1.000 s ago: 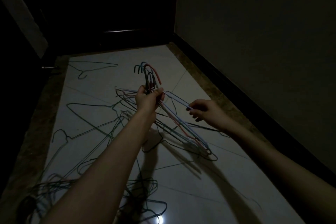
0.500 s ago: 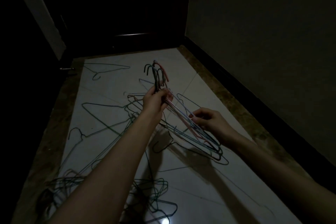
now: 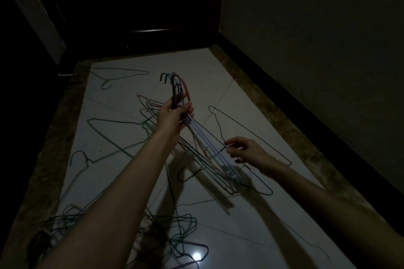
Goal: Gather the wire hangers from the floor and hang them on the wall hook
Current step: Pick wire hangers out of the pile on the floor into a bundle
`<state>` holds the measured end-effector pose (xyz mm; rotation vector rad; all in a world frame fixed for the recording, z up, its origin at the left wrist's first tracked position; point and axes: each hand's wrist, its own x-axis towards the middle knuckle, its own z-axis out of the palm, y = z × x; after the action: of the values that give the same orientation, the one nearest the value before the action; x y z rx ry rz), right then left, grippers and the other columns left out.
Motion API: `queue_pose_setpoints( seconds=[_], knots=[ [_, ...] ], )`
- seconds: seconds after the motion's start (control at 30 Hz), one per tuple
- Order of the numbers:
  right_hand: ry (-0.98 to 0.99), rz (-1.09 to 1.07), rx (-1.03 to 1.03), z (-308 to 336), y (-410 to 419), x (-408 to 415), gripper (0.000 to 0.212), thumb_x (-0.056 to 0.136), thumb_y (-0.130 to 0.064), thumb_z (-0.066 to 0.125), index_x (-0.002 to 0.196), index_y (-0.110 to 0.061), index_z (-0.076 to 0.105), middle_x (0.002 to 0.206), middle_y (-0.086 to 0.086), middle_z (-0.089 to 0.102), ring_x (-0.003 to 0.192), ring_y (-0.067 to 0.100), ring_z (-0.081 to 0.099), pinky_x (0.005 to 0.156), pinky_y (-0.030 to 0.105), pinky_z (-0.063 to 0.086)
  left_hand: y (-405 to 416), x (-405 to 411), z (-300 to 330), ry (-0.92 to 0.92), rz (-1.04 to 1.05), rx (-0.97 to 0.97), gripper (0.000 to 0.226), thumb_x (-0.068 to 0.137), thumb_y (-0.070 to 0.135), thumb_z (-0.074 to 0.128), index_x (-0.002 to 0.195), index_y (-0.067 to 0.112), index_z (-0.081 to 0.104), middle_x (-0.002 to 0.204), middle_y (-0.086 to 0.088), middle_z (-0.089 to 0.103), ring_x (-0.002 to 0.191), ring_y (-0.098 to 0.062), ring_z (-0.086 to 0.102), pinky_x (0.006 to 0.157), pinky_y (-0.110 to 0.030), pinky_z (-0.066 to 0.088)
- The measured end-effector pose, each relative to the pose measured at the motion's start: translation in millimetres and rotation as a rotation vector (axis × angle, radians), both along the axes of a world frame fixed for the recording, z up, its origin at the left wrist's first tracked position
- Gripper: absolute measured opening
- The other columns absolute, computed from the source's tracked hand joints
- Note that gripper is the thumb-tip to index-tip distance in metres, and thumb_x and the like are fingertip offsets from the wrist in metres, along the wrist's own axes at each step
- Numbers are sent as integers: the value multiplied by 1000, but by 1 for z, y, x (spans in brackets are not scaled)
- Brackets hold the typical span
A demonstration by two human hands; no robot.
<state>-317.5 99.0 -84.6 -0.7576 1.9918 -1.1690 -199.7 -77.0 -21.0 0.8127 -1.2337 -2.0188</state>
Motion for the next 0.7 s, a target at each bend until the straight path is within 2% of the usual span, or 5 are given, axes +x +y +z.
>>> queue_pose_setpoints(
  seconds=[0.23, 0.33, 0.47, 0.57, 0.7],
  knots=[
    [112, -61, 141, -63, -23, -21, 32, 82, -6, 68, 113, -7, 59, 104, 11, 56, 78, 18, 58, 64, 26, 53, -4, 2, -11, -105, -81, -19, 26, 90, -4, 52, 111, 11, 59, 91, -7, 64, 81, -16, 62, 79, -29, 53],
    [17, -80, 136, -83, -31, -20, 29, 85, 3, 62, 114, -1, 56, 105, 14, 53, 76, 15, 56, 52, 15, 50, -10, 4, -18, -138, -85, -26, 24, 88, -3, 55, 102, 15, 61, 90, -6, 64, 79, -14, 63, 72, -25, 55],
    [48, 7, 157, -112, -45, -2, 37, 77, -2, 72, 111, -4, 59, 112, 11, 61, 98, 18, 60, 86, 31, 53, -26, 9, -25, -189, -84, -56, 27, 87, -1, 58, 109, 14, 61, 87, -3, 64, 75, -10, 63, 66, -19, 55],
    [175, 90, 175, -121, -59, 11, 45, 74, -7, 74, 116, -6, 59, 104, 0, 56, 97, 13, 53, 81, 21, 41, -36, 12, -27, -217, -104, -91, 30, 87, 0, 60, 112, 15, 62, 84, 0, 63, 71, -7, 63, 63, -17, 54],
    [333, 96, 197, -131, -69, 22, 29, 80, 5, 60, 107, -6, 58, 97, 5, 53, 90, 22, 53, 79, 32, 45, -42, 14, -29, -233, -120, -102, 27, 86, 0, 61, 105, 18, 64, 83, 0, 62, 71, -9, 61, 63, -17, 53]
  ],
)
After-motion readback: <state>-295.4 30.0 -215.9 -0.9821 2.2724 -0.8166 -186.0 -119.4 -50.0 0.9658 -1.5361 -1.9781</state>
